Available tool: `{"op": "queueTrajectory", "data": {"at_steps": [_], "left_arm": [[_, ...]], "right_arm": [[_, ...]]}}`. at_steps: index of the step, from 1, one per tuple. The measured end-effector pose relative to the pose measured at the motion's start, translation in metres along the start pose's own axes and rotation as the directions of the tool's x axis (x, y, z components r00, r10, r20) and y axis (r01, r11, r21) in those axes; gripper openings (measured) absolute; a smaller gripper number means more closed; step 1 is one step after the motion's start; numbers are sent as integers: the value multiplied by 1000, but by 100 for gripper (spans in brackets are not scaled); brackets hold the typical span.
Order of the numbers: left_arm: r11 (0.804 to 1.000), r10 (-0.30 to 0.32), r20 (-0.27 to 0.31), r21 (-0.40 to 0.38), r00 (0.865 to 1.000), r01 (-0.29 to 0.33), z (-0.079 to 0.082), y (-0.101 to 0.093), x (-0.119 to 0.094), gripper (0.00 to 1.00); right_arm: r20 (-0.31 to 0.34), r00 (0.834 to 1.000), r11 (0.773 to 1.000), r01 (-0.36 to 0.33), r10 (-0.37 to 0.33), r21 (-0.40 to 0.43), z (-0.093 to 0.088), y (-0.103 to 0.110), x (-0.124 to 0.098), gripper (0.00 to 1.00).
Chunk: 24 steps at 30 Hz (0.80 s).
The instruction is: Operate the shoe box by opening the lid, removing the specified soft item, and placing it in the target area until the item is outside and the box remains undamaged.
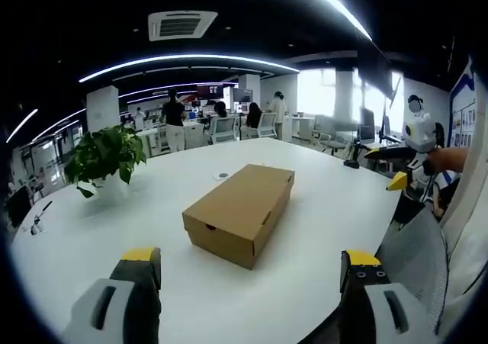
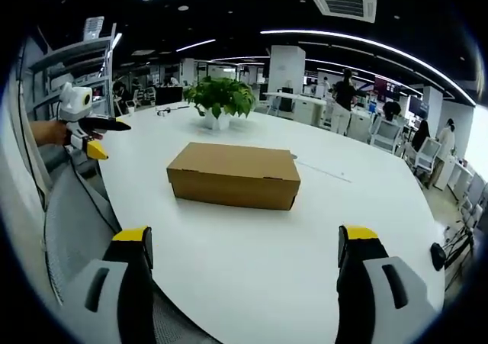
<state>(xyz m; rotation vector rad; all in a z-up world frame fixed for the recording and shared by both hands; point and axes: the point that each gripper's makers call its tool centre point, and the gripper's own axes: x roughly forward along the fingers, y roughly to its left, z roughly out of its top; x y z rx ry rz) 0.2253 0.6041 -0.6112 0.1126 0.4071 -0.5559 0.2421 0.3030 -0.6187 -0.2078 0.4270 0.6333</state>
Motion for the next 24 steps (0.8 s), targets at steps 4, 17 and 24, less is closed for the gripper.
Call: {"op": "queueTrajectory", "data": {"at_steps": [4,17,24], "left_arm": [[1000,-3,-2,3,1000,3,0,0,1,100],[1000,-10,2,2,1000,10,1,-2,1,100],[1000,-14,5,9,1000,14,7,1,4,100]], "right_arm": [[-1,1000,1000,0,0,1,-1,0,0,96],[4,1000,1000,1,-1,4,0,-2,0,96],[8,1000,1000,-2,2,10,2,-4,0,96]]}}
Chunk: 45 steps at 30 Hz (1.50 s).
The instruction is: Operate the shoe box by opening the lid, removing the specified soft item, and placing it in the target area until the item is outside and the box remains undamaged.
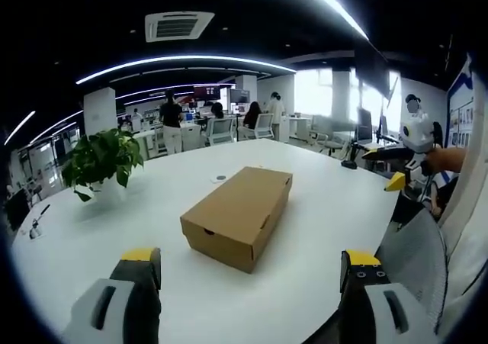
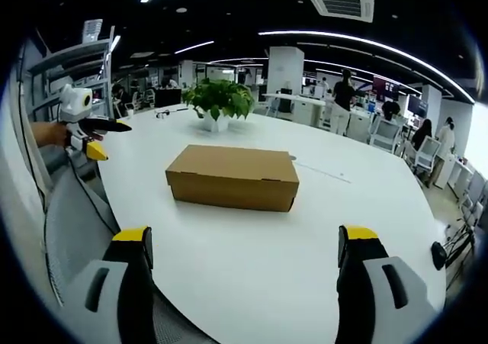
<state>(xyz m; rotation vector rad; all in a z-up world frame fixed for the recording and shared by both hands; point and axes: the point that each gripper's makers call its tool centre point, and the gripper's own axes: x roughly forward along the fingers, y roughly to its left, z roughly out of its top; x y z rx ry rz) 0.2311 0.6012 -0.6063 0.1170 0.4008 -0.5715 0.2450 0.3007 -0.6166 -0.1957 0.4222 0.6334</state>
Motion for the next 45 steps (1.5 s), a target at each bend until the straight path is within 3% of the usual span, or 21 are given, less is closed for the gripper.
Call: {"op": "queueTrajectory", "data": {"at_steps": [28,30,33,45], "left_arm": [[1000,-14,-2,-3,1000,14,5,3,5,100],[1000,1,-14,10,1000,-1,4,7,5,100],[999,24,18,-24,1000,-23,10,12,2,100],[1000,17,-6,-9,1000,-17,8,18,2,100]], "right_arm": [[-14,1000,1000,-13,13,-1,3,-2,3,96],[-14,1000,1000,-16,16,5,3,-2,3,96],[-17,1000,1000,-25,25,-9,5,-1,4,96],[-6,1000,1000,-8,8,6,7,-3,8,96]]}}
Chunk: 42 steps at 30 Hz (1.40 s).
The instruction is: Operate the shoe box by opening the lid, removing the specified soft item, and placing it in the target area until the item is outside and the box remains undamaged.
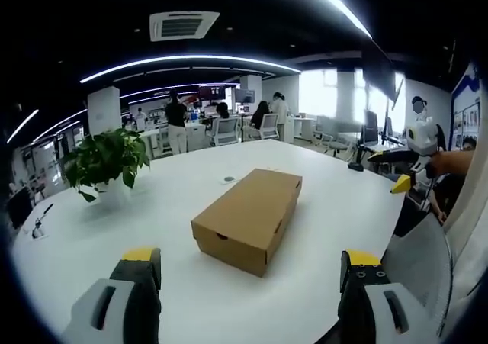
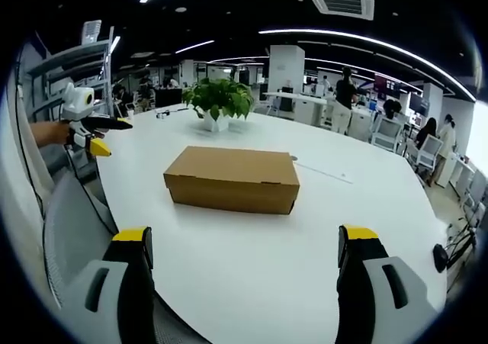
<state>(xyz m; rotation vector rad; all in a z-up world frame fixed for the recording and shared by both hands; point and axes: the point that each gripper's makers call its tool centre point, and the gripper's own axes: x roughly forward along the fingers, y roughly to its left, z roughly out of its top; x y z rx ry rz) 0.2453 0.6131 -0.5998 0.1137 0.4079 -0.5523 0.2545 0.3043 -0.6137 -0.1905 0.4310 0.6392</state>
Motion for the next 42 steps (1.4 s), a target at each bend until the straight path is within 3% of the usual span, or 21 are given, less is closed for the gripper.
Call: {"op": "queueTrajectory", "data": {"at_steps": [11,26,42], "left_arm": [[1000,-2,-4,1,1000,2,-1,-1,1,100],[1000,30,-20,-4,999,-30,-7,1,0,100],[999,48,-48,-11,998,-49,-17,-8,16,99]], "right_arm": [[-15,1000,1000,-21,21,-3,-8,6,-3,96],[-13,999,999,-50,50,-14,-1,6,2,96],[-40,994,994,-105,103,-43,-1,-3,15,96]]}}
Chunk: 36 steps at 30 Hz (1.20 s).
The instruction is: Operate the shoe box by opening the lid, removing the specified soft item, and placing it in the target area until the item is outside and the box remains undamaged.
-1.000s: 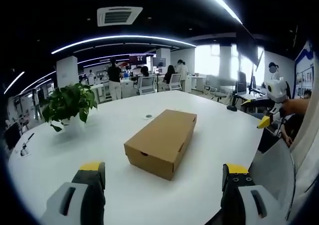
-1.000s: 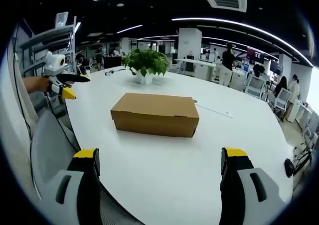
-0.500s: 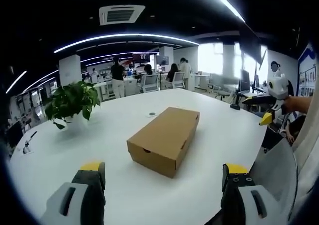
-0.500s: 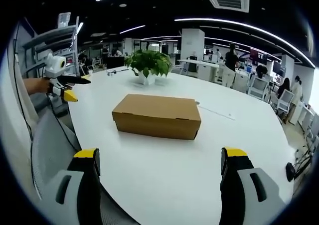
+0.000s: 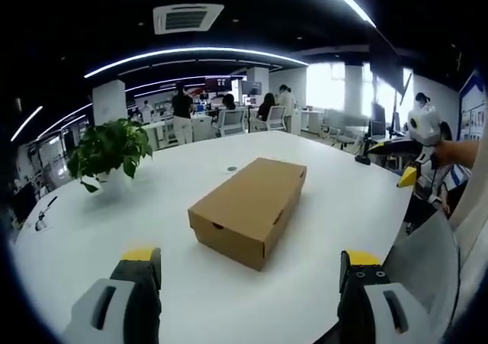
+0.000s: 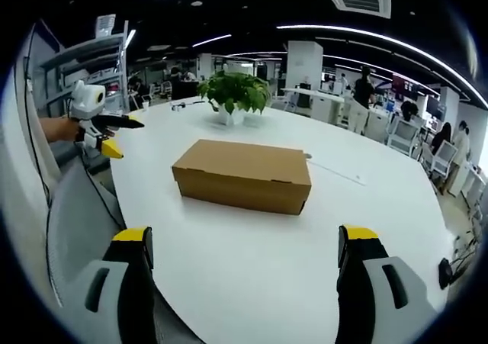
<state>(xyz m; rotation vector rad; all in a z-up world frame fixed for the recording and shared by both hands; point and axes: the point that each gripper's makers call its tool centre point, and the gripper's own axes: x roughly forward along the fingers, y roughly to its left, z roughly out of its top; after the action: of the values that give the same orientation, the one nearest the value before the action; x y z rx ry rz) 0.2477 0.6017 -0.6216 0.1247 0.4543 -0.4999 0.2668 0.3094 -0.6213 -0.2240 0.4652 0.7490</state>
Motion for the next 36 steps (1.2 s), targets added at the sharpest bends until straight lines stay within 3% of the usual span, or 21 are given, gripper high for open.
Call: {"op": "queueTrajectory", "data": {"at_steps": [8,19,29,36], "left_arm": [[1000,6,-19,-4,1000,-6,-3,-4,9,96],[998,60,-26,6,998,-60,-3,2,22,94],[995,97,-48,15,994,-96,-8,1,35,90],[994,105,-50,-21,993,-106,-12,1,47,83]], "right_arm": [[-10,999,999,-34,34,-29,1,-8,8,96],[-22,996,994,-85,84,-63,1,-20,23,96],[-35,990,986,-137,134,-96,4,-34,45,88],[-42,987,980,-160,156,-122,3,-44,65,83]]}}
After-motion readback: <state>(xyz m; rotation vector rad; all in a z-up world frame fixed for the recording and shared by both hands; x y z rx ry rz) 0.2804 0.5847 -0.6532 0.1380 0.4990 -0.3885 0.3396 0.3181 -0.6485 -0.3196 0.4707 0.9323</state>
